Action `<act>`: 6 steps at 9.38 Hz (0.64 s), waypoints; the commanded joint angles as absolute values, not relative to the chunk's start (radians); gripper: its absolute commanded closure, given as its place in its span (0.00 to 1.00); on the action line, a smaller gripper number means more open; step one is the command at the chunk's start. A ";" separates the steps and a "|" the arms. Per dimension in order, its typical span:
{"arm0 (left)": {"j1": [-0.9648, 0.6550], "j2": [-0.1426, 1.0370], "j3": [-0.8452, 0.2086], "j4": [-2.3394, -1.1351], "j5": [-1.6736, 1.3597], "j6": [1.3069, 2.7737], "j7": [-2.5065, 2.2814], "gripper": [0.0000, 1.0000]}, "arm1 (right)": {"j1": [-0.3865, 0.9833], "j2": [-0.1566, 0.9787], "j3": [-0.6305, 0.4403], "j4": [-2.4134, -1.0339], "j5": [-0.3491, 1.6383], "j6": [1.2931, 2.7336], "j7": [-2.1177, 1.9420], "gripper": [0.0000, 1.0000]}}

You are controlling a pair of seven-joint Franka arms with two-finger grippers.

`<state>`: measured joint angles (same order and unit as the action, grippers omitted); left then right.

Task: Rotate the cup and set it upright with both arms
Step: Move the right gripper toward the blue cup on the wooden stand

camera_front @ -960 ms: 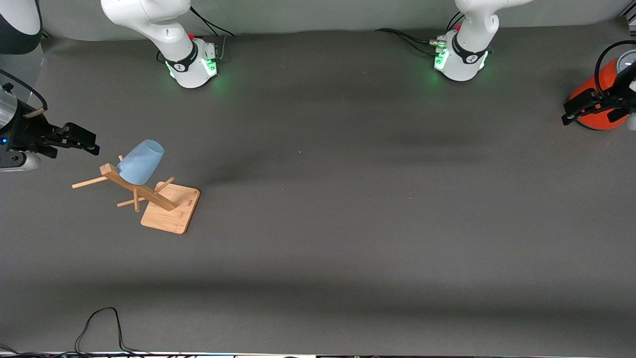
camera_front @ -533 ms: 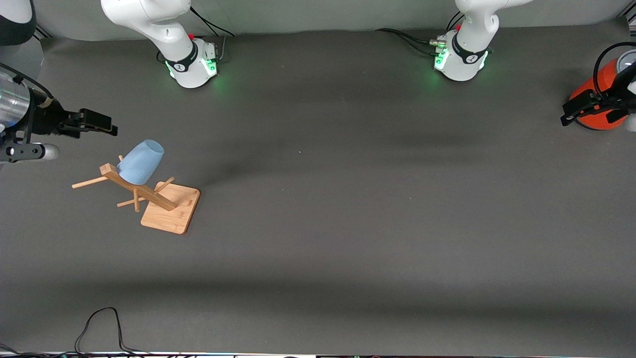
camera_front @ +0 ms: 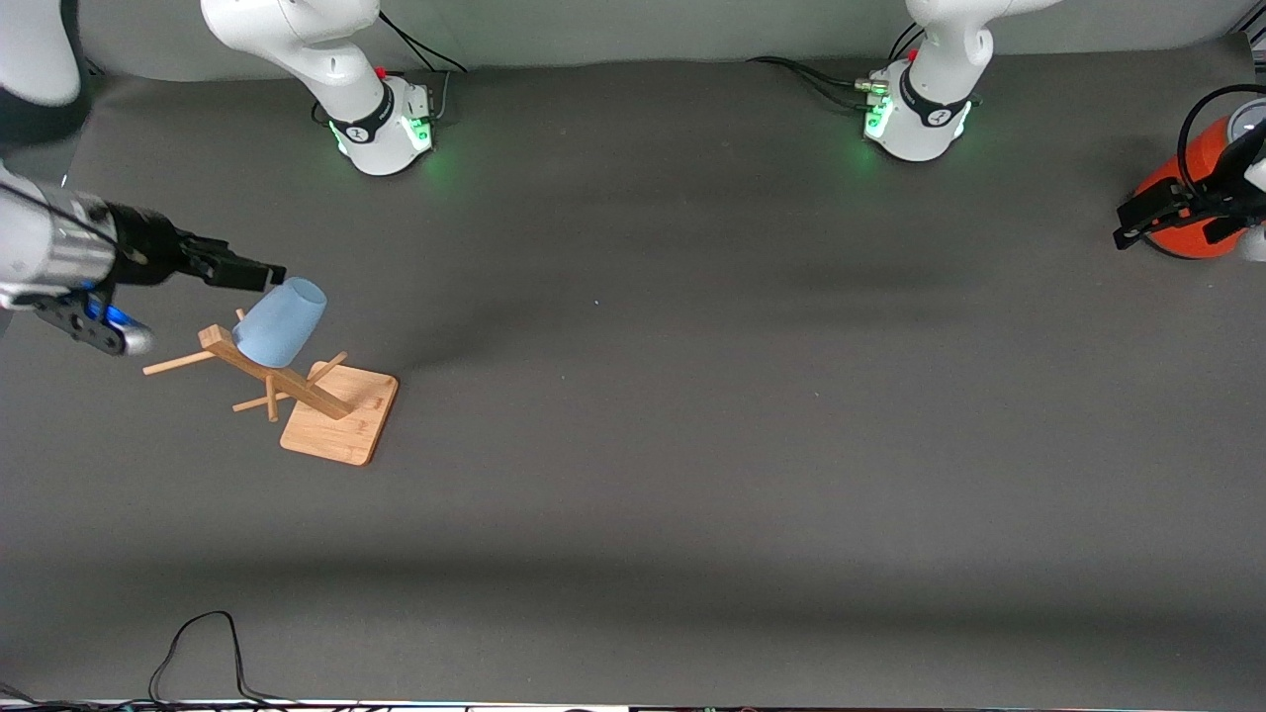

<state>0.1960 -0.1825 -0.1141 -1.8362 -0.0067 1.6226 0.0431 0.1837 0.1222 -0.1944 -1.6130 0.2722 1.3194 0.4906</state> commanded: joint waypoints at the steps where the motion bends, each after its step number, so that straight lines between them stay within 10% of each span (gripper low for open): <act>1: 0.204 -0.216 -0.118 -1.864 -0.014 1.635 0.063 0.00 | 0.181 0.117 -0.215 -1.687 0.301 1.360 0.522 0.00; 6: 0.202 -0.224 -0.121 -1.865 -0.012 1.631 0.063 0.00 | 0.189 0.114 -0.218 -1.769 0.314 1.445 0.529 0.00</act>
<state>0.1960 -0.1878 -0.1159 -1.8362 -0.0067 1.6226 0.0434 0.1833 0.1385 -0.2177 -1.7306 0.2835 1.4106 0.4990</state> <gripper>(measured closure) 0.000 0.000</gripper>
